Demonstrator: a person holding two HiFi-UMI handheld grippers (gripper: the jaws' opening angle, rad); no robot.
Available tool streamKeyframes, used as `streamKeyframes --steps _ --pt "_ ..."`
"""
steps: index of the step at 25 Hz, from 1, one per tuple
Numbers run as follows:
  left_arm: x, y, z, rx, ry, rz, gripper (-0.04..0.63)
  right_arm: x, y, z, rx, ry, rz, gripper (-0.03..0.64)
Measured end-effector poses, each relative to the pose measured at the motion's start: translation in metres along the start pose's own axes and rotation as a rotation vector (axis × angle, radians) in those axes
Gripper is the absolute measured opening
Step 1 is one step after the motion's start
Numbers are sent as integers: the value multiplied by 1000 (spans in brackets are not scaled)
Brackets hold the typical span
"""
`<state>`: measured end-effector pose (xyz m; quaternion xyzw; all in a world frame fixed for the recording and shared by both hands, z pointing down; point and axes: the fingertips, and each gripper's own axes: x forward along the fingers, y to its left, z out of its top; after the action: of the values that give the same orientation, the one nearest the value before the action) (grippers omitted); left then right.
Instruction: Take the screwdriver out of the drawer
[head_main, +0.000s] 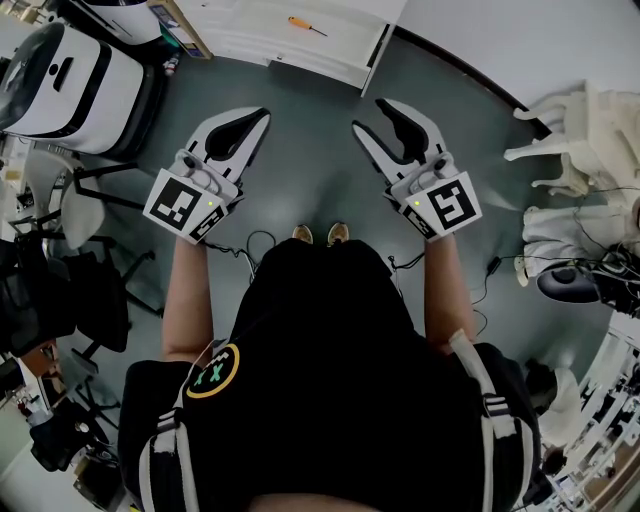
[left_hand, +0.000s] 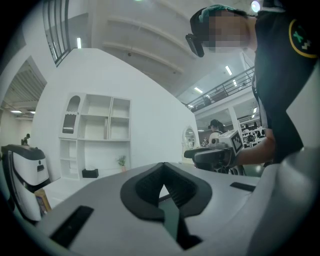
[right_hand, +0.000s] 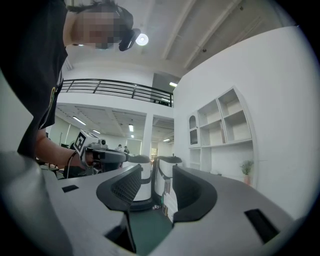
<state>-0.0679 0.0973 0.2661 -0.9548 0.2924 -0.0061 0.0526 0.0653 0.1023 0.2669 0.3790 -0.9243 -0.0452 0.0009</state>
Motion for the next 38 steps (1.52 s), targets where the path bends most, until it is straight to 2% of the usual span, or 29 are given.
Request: streamKeyframes --steps 8,13,16,25,38 --pt "-2 1 -1 -3 -1 -4 17 5 7 -2 -20 21 16 419" --pt "-2 3 -3 -1 3 -4 17 8 15 -9 -9 36 59 528" --pt "0 4 -5 -2 5 -3 17 9 16 -13 -9 44 70 571" --pt "3 6 -6 -4 10 -2 17 12 8 -16 -29 51 47 586" --pt "17 0 -2 7 18 17 17 6 -6 -18 -2 36 71 586"
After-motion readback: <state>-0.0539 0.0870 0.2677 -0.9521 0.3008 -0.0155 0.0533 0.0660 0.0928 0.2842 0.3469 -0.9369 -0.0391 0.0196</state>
